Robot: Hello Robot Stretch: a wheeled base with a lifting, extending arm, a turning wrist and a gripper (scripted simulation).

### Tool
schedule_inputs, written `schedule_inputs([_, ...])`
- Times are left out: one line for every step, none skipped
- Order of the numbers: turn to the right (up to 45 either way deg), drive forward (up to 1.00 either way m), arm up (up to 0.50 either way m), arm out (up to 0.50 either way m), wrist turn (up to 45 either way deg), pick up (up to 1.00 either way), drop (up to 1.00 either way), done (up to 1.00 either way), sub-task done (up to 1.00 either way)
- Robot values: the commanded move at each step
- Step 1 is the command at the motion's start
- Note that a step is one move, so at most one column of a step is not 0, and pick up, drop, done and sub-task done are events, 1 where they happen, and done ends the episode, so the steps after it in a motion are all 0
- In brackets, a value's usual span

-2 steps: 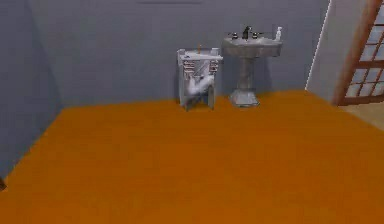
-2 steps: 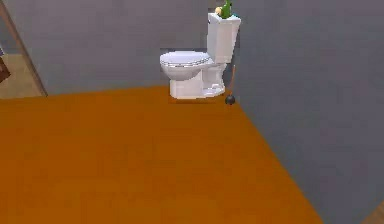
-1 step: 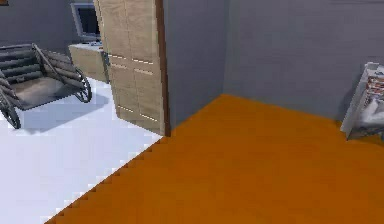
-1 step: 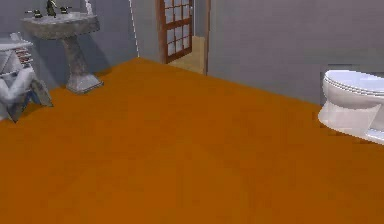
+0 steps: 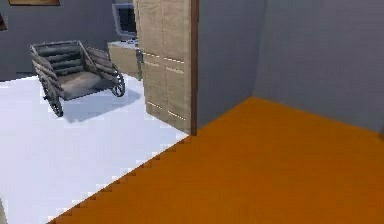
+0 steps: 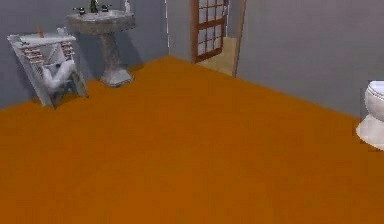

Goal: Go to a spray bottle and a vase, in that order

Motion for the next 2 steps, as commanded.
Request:
schedule_inputs([0.0, 0.35, 0.00, 0.00, 0.0, 0.00, 0.00, 0.00, 0.00])
schedule_inputs([-45.0, 0.00, 0.00, 0.00, 0.0, 0.00, 0.00, 0.00, 0.00])
